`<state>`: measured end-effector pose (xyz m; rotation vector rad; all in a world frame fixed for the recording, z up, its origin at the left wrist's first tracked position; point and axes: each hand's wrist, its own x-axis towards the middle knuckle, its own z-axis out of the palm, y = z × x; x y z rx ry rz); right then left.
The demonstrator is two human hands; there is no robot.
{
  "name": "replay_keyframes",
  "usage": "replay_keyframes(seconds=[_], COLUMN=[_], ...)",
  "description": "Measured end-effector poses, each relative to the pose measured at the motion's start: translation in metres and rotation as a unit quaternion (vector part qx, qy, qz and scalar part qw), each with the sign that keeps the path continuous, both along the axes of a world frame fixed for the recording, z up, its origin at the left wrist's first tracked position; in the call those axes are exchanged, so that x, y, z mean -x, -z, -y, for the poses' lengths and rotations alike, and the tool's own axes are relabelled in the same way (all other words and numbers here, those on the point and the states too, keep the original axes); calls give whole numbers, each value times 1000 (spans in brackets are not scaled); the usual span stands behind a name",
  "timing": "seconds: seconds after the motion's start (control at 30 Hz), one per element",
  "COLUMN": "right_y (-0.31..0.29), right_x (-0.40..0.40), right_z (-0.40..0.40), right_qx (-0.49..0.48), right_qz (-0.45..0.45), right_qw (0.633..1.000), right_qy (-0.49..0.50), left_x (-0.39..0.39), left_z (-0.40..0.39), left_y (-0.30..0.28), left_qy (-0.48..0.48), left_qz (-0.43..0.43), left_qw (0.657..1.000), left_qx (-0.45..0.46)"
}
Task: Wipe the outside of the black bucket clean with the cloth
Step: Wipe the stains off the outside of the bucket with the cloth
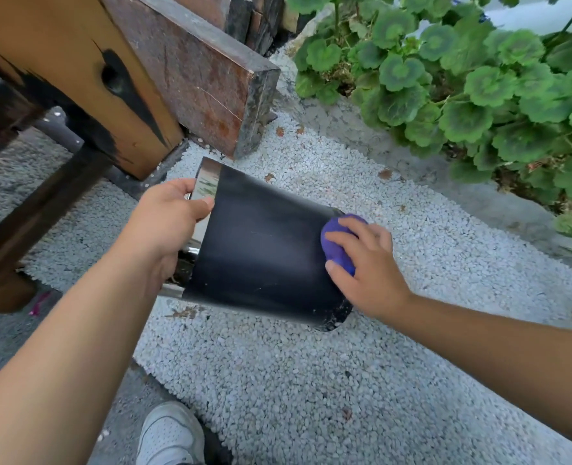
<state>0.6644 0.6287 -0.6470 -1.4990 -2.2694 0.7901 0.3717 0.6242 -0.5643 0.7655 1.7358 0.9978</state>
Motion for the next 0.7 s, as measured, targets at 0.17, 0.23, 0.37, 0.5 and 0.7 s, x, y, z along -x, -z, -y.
replay_keyframes(seconds=[0.17, 0.23, 0.37, 0.5, 0.7], right_y=[5, 6, 10, 13, 4], right_x=[4, 8, 11, 15, 18], right_z=[23, 11, -8, -17, -33], right_qx=[6, 4, 16, 14, 9], right_qz=[4, -13, -41, -56, -55], right_qw=[1000, 999, 997, 994, 995], right_qy=[28, 38, 63, 92, 88], left_x=[-7, -4, 18, 10, 7], left_z=[-11, -9, 27, 76, 61], left_y=[-4, -6, -9, 13, -1], left_qy=[26, 45, 220, 227, 200], left_qz=[10, -2, 5, -16, -70], left_qw=[999, 998, 972, 971, 974], left_qx=[-16, -37, -80, -69, -81])
